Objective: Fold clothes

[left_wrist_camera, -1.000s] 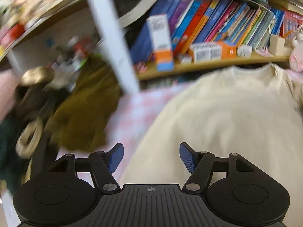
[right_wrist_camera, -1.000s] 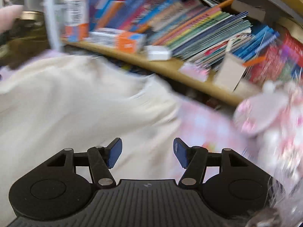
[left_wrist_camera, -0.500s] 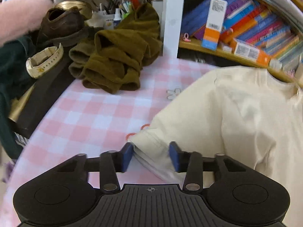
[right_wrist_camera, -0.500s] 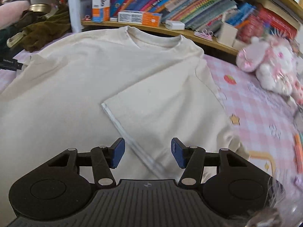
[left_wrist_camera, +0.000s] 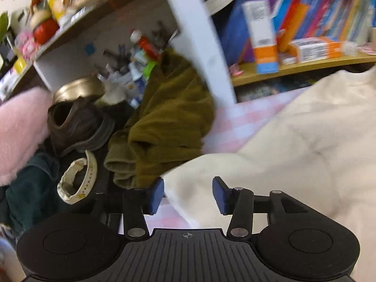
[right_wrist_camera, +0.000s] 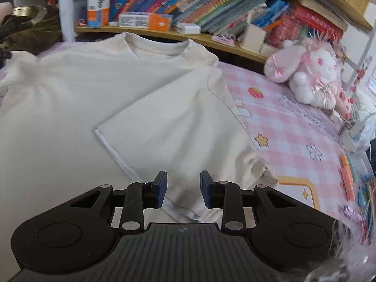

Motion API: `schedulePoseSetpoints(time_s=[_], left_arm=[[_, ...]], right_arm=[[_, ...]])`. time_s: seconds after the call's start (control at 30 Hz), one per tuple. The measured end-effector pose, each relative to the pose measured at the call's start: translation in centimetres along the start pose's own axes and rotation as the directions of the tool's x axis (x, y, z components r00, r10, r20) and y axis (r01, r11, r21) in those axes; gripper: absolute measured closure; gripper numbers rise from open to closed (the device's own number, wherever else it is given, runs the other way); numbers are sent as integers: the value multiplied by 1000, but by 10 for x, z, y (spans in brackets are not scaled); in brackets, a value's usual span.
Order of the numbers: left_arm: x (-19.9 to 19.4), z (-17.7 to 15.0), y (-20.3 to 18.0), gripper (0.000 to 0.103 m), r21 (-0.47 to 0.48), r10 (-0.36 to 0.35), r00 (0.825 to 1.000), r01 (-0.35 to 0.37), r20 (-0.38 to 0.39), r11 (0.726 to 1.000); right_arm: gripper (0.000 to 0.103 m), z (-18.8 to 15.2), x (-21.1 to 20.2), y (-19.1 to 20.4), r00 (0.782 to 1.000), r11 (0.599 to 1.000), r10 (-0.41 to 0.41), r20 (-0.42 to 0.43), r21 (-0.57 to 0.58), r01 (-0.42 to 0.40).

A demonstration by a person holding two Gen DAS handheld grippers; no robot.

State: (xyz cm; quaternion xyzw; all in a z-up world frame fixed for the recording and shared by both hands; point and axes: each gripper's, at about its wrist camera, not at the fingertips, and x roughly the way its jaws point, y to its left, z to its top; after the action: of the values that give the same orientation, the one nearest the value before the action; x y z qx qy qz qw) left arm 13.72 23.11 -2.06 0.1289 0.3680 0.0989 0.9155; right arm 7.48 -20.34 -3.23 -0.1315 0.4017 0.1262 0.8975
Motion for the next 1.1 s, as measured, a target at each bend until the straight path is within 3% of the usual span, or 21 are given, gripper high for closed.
schedulePoseSetpoints(time_s=[0.07, 0.13, 0.2, 0.23, 0.33, 0.4, 0.5, 0.53, 0.57, 0.6, 0.67, 0.83, 0.9, 1.1], left_arm=[[-24, -16, -15, 57, -49, -133, 990, 134, 36, 990], [-52, -35, -36, 57, -75, -280, 957, 285, 71, 955], [-76, -54, -64, 57, -36, -367, 926, 371, 85, 928], [-89, -65, -80, 57, -8, -381, 921, 383, 80, 924], [-121, -92, -115, 57, 51, -349, 935, 346, 63, 937], [-139, -106, -126, 57, 41, -325, 944, 323, 55, 946], [-153, -122, -135, 57, -22, -308, 951, 308, 10, 951], [-156, -127, -136, 57, -52, -294, 956, 294, -9, 955], [-159, -129, -137, 55, -85, -282, 959, 280, -17, 956], [-162, -130, -139, 55, -118, -271, 962, 266, -23, 957], [-168, -131, -143, 55, -175, -248, 968, 237, -39, 956], [-180, -130, -163, 55, -213, -179, 981, 162, -67, 964], [-185, -131, -174, 55, -226, -149, 986, 128, -77, 966], [-198, -131, -195, 54, -244, -77, 990, 47, -115, 969]], right_arm=[[74, 2, -2, 8, 1000, 999, 23, -1, -25, -23], [74, 4, 0, 18, 999, 997, 49, -5, -59, -49], [74, 8, 7, 31, 997, 992, 72, -8, -105, -72], [74, 11, 11, 38, 996, 988, 88, -9, -126, -88], [68, 21, 24, 58, 992, 975, 129, -12, -182, -129], [63, 26, 34, 67, 989, 968, 148, -13, -203, -148], [67, 30, 47, 68, 984, 963, 176, -17, -206, -176], [88, 32, 47, 61, 982, 963, 188, -16, -194, -188], [97, 34, 48, 54, 980, 963, 200, -14, -182, -200], [98, 36, 48, 47, 977, 963, 212, -12, -170, -211], [98, 41, 39, 14, 973, 966, 228, 30, -135, -222], [98, 49, 28, -114, 994, 998, 57, 92, 10, -58], [98, 42, 34, -174, 997, 994, -50, 56, 103, 44], [100, 13, 60, -274, 988, 952, -144, -58, 264, 154]])
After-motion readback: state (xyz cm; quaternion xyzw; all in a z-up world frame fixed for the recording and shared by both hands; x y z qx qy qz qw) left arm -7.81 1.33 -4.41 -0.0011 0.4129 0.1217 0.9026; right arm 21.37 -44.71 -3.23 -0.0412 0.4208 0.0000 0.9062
